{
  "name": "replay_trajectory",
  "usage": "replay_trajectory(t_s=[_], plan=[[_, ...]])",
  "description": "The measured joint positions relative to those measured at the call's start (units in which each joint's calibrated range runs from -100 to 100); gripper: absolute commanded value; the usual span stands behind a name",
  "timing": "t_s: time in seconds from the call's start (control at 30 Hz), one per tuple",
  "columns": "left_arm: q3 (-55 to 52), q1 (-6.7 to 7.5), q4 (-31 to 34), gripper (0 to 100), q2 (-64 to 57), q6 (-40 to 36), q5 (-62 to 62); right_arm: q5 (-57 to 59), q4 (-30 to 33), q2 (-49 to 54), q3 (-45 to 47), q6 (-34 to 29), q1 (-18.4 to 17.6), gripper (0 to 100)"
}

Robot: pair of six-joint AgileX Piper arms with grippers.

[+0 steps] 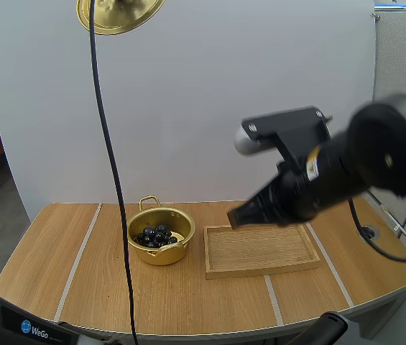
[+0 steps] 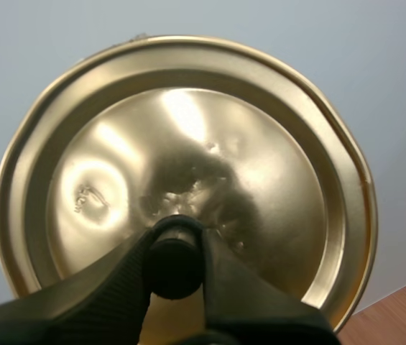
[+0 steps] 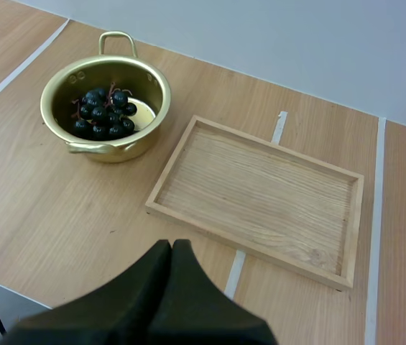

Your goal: Open the pot, put the grape inside, and close it

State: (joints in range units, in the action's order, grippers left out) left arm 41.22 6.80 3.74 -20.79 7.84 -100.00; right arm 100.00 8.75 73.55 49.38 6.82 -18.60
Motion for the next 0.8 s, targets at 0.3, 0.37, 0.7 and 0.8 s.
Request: replay_trajectory(t_s=[0.3, 0.37, 0.7, 0.8], plan=[[0.00, 0.00, 0.00, 0, 0.00, 0.00, 0.00, 0.00, -0.93, 4.94, 3.20, 0.00, 0.00, 0], [0.00, 0.00, 0.00, 0, 0.00, 0.00, 0.00, 0.00, -1.90, 4.94, 3.20, 0.00, 0.00, 0], [0.00, 0.00, 0.00, 0, 0.00, 0.00, 0.00, 0.00, -4.01, 4.94, 3.20, 0.00, 0.00, 0], [0.00, 0.00, 0.00, 0, 0.00, 0.00, 0.00, 0.00, -4.01, 4.94, 3.20, 0.00, 0.00, 0]])
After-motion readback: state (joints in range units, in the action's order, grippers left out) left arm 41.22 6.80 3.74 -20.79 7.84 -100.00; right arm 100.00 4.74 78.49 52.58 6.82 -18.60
